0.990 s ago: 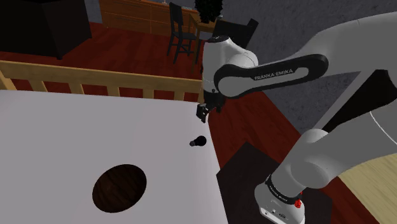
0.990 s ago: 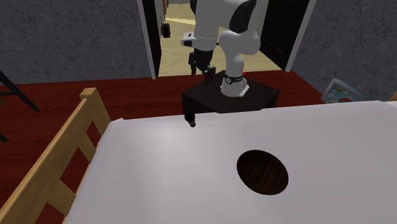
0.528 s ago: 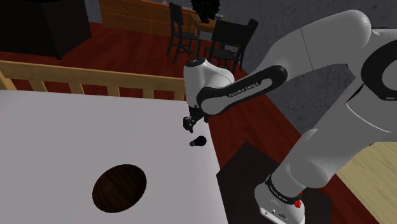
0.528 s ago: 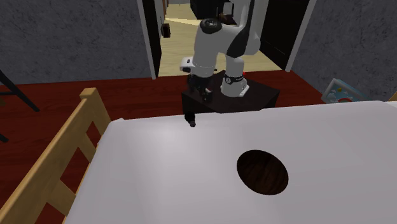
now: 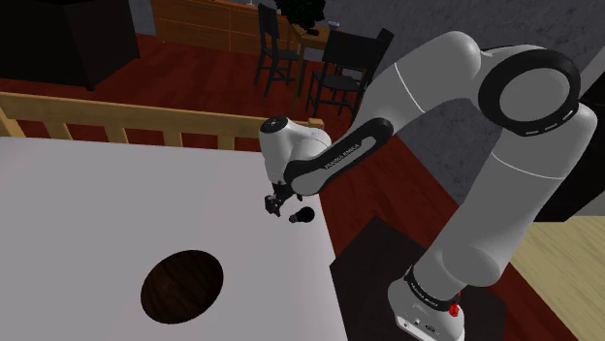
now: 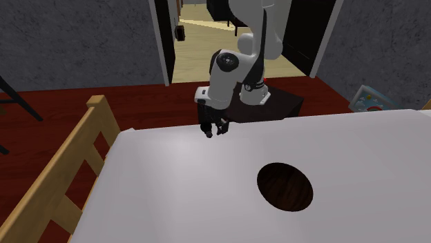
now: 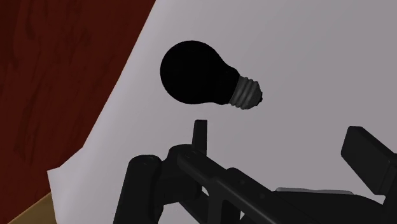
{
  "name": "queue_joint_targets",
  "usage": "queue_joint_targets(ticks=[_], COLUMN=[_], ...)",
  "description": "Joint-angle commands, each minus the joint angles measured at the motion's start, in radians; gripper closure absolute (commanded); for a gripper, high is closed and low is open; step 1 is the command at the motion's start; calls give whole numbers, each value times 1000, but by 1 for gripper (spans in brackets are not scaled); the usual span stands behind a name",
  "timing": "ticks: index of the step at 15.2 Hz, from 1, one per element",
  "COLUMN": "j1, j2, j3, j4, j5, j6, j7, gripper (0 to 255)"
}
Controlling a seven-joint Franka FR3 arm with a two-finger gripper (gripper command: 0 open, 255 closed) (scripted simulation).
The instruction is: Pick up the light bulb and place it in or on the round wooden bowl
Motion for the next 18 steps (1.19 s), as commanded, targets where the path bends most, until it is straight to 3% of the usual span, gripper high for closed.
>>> queue_joint_targets(ticks=[1,12,13,18], j1=[-2,-5,-5,-5], j2=[25,59,59,59], j3=[-7,-20,-20,-20], j4=[-5,-17,-17,-17], j5=[-21,-52,-52,-52], j6=[27,70,70,70], j7=[13,34,34,34], gripper=[0,0,255,255])
